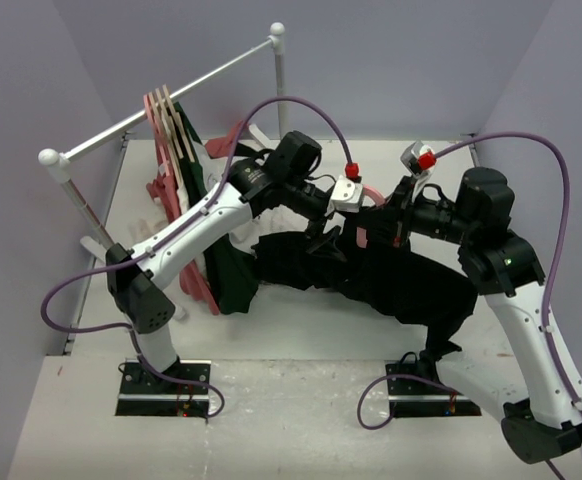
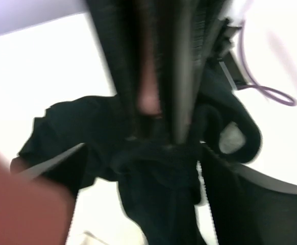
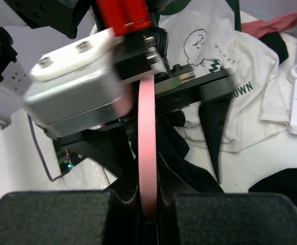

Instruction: Place the t-shirt on the hanger

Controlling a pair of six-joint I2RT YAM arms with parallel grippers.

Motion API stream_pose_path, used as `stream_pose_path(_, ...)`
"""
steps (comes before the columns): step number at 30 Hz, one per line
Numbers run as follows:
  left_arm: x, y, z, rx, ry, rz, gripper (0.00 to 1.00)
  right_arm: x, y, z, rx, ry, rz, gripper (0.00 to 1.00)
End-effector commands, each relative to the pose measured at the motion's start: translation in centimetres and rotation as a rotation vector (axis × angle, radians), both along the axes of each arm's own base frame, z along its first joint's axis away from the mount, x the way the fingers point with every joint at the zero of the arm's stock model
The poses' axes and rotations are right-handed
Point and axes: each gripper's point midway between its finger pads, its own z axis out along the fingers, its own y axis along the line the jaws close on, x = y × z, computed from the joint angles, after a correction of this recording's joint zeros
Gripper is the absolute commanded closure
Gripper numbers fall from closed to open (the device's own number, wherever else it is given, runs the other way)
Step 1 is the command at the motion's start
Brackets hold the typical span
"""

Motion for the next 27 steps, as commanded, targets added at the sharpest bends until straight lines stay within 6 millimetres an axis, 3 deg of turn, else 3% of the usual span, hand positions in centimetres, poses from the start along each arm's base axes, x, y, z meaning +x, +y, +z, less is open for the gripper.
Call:
stream_pose_path(1,2.7,-0.7,5.3,-0.140,-0.117,0.192,0.00,1.0,-1.6,1.1,0.005,-0.118,-0.126,1.00)
stream_pose_path(4,3.6,0.5,7.6,-0.218,-0.166,0.289,0.00,1.2,-2.7,1.4,0.009,-0.150,-0.193,1.00)
stream_pose_path(7,5.4,2.5,8.4,-0.264,-0.201,0.389,0.00,0.8,-4.1,2.8,0.039,-0.196,-0.269,1.00)
stream_pose_path(12,5.0,3.9,9.5,-0.297,-0.174,0.391,0.00,-0.2,-5.6,6.1,0.110,-0.294,-0.350,1.00)
stream_pose_path(17,6.1,5.2,16.1,-0.476,-0.085,0.604,0.00,-1.0,-6.1,9.5,0.198,-0.377,-0.375,1.00)
stream_pose_path(19,4.7,6.4,20.9,-0.617,0.016,0.646,0.00,-2.4,-5.8,11.4,0.275,-0.445,-0.337,1.00)
stream_pose_path(23,1.1,7.6,26.3,-0.760,0.020,0.532,0.00,-2.5,-6.5,14.1,0.344,-0.527,-0.376,1.00)
stream_pose_path(25,-0.5,8.2,27.8,-0.809,0.047,0.486,0.00,-2.3,-6.8,14.7,0.357,-0.543,-0.391,1.00)
stream_pose_path(27,-2.7,8.0,28.0,-0.831,0.155,0.393,0.01,-3.7,-7.5,16.3,0.465,-0.640,-0.402,1.00)
